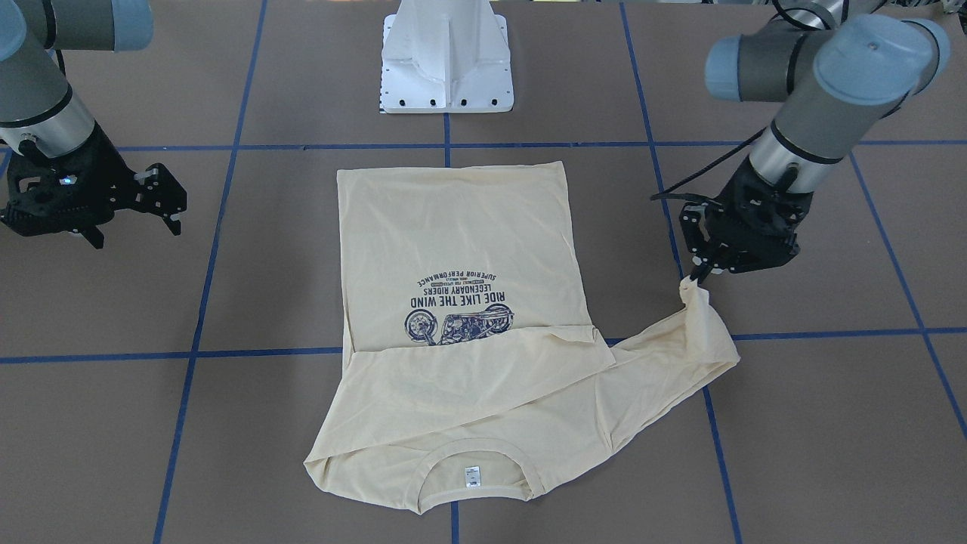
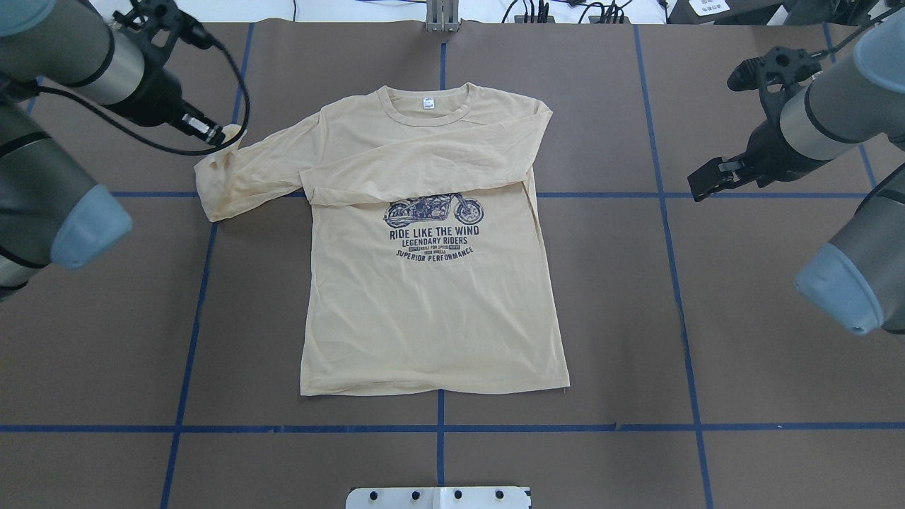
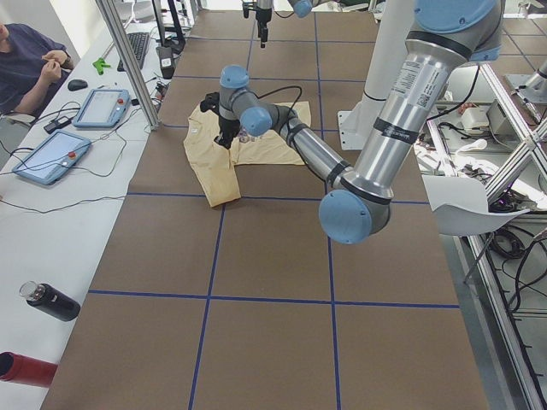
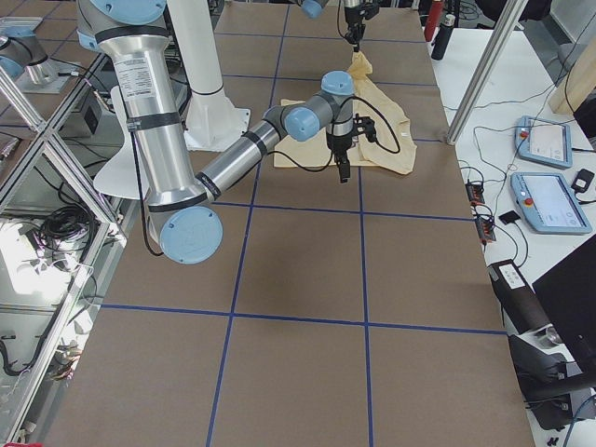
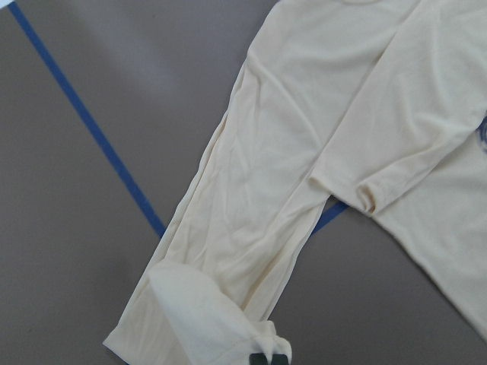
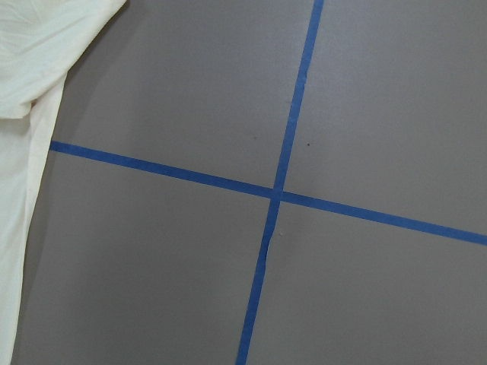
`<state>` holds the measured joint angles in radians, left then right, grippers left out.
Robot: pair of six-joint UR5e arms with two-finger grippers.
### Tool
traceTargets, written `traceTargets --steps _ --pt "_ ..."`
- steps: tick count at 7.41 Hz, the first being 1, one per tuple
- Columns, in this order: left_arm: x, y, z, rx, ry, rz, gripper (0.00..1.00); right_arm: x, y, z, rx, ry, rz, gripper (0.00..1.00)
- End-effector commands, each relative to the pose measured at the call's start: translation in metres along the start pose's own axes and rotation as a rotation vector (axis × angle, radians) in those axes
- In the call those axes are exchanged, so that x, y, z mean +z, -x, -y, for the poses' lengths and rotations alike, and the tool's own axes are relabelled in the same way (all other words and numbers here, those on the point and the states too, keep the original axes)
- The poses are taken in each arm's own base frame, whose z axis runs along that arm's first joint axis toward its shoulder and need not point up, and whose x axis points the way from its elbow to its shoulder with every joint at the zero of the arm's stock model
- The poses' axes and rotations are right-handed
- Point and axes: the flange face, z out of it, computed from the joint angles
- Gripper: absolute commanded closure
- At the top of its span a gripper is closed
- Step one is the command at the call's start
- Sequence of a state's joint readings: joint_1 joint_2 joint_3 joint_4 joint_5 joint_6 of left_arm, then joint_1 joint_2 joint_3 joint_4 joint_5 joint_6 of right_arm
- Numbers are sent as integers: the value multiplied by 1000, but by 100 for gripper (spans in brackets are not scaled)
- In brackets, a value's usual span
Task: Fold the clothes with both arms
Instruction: 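Fold the sleeve with the left gripper across the shirt toward the right gripper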
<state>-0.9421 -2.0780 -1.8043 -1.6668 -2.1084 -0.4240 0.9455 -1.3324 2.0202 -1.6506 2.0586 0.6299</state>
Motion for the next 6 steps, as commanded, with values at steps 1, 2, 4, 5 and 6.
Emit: traceTargets --steps 1,2,4,5,6 --pt "18 -126 66 -165 29 -51 100 -1 0 1 2 -2 -1 0" --pt "39 -174 128 -240 25 -9 100 -1 -1 1 3 -2 0 0" --pt "78 -270 188 -351 102 -5 100 -2 2 2 20 -4 4 0" --pt "108 -317 205 -437 66 13 100 -4 4 2 20 -8 7 0" --pt "142 -341 201 -519 41 18 100 -4 4 2 22 -8 7 0"
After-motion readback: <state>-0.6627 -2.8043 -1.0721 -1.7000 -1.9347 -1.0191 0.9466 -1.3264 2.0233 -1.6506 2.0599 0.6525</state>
